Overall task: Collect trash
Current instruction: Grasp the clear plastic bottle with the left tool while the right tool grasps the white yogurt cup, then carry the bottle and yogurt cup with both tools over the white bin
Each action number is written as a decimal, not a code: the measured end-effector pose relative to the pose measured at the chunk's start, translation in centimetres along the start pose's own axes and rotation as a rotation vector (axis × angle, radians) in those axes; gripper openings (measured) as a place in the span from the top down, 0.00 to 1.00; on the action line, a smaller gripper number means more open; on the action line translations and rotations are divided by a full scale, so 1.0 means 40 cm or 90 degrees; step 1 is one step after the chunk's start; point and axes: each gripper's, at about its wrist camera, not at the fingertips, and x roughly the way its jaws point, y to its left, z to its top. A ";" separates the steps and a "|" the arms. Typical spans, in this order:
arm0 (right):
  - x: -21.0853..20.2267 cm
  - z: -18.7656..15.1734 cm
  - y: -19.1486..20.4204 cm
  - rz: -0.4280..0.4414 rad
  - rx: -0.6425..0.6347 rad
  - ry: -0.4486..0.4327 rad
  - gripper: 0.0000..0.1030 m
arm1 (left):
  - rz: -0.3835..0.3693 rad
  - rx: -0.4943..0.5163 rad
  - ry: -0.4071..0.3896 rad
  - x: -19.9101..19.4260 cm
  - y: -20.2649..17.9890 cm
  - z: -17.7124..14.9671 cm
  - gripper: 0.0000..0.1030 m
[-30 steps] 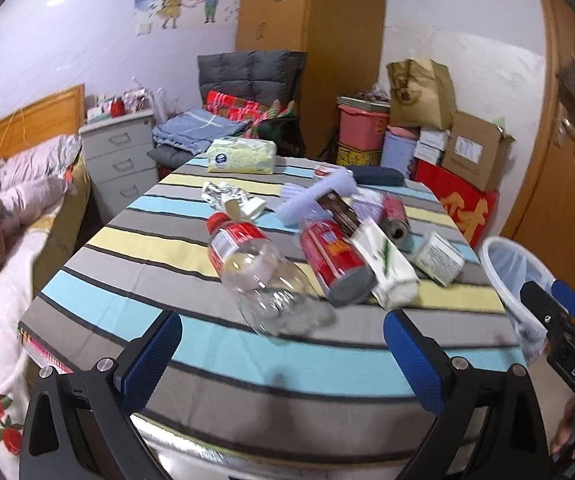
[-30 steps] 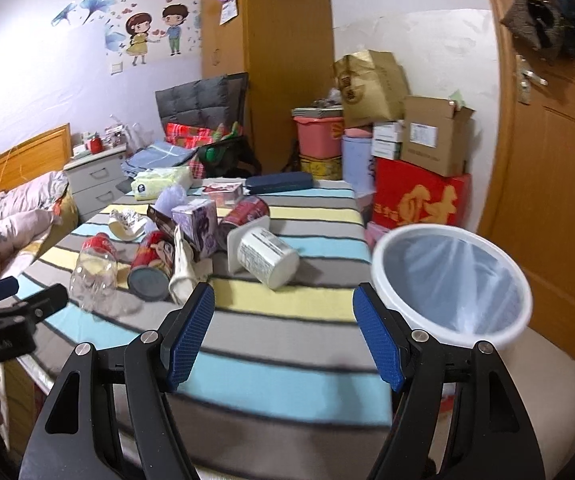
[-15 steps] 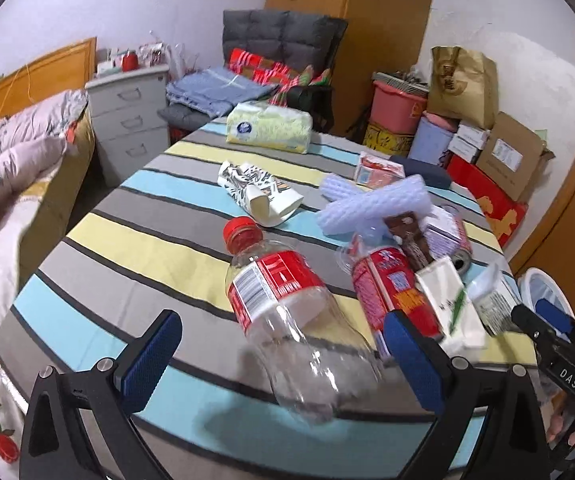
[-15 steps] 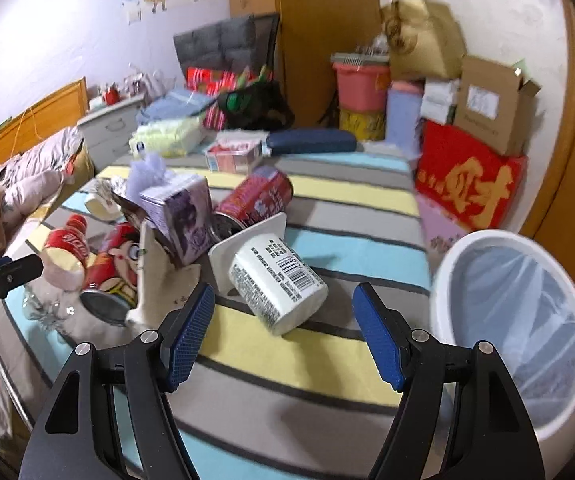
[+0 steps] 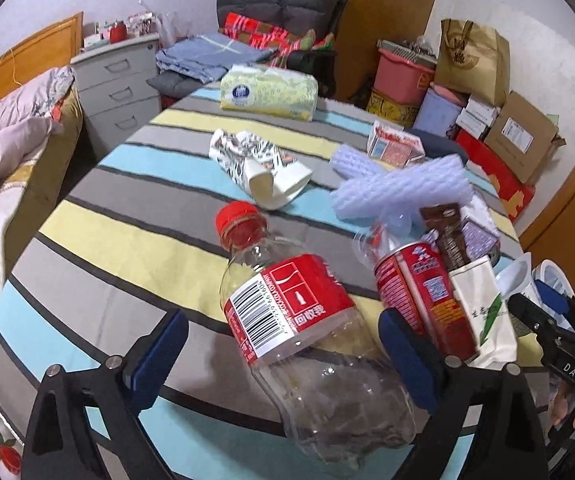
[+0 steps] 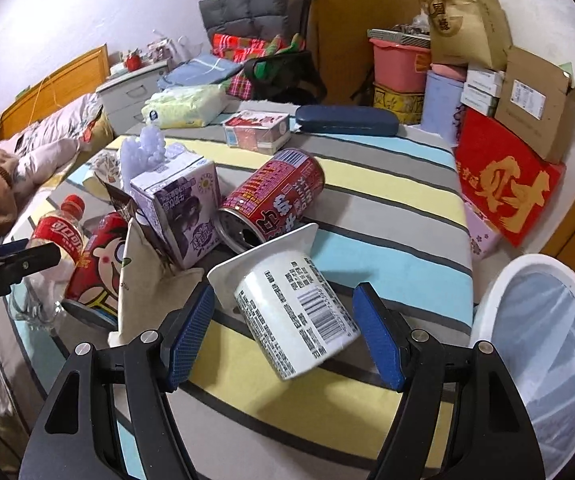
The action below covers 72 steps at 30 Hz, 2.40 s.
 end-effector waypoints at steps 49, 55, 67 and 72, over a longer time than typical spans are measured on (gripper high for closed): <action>-0.206 -0.020 -0.094 -0.070 0.096 -0.160 0.49 | -0.130 0.165 -0.128 -0.229 -0.295 0.018 0.37; -0.243 -0.047 -0.155 -0.105 0.127 -0.171 0.49 | -0.172 0.214 -0.133 -0.241 -0.413 0.006 0.37; -0.291 -0.127 -0.287 -0.173 0.200 -0.163 0.49 | -0.252 0.302 -0.097 -0.197 -0.656 -0.033 0.37; -0.293 -0.152 -0.327 -0.193 0.224 -0.148 0.49 | -0.277 0.328 -0.075 -0.167 -0.739 -0.046 0.37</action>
